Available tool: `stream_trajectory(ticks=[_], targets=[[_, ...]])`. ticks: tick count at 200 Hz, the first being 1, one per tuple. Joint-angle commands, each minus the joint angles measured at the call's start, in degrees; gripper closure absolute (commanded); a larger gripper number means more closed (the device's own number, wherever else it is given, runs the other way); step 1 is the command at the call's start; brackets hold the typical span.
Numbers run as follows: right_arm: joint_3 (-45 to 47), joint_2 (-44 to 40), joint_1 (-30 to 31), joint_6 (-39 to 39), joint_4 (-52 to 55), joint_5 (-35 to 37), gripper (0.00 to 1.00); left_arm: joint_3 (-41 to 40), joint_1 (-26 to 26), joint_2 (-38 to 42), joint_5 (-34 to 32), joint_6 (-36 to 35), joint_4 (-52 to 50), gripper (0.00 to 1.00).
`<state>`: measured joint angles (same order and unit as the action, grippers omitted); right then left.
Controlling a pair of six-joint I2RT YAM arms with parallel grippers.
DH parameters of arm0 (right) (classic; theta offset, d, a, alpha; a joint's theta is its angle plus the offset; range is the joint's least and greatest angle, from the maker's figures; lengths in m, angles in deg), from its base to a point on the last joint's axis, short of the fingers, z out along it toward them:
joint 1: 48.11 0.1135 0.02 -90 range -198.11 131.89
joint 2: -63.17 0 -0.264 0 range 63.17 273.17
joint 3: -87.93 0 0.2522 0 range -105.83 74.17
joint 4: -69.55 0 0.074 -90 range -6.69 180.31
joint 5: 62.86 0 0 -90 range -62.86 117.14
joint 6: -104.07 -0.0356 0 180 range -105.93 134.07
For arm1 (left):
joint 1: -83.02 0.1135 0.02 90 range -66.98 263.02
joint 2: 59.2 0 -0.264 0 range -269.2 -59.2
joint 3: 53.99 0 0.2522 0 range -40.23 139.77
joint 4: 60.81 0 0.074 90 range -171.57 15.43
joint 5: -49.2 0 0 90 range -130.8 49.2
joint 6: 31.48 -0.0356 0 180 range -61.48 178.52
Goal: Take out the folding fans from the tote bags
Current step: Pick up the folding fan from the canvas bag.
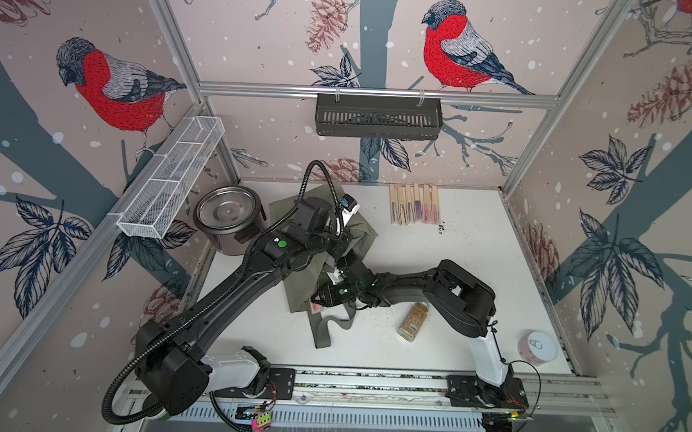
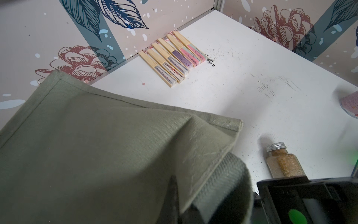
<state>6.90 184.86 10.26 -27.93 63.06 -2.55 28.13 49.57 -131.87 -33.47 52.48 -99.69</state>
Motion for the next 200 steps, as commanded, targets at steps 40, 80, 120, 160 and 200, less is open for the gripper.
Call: stream_trajectory(ticks=[40,80,120,160,200], targets=[[1.61,0.50,0.16,-3.66,-3.60,-2.75,0.69,0.51,-0.12,-0.03,0.66,-0.35,2.16,1.00],[1.88,-0.31,0.30,-5.44,-6.41,-3.33,0.71,0.49,-0.12,0.05,0.62,-0.33,2.18,1.00],[0.28,1.97,1.61,-6.53,-7.61,-3.51,0.71,0.53,-0.12,-0.02,0.71,-0.37,2.13,1.00],[-1.11,3.16,2.35,-6.83,-7.25,-2.71,0.75,0.54,-0.08,-0.13,0.67,-0.33,2.08,1.00],[0.35,-1.19,2.32,-4.02,-2.09,2.75,0.84,0.42,-0.17,0.00,0.40,-0.37,2.10,1.00]])
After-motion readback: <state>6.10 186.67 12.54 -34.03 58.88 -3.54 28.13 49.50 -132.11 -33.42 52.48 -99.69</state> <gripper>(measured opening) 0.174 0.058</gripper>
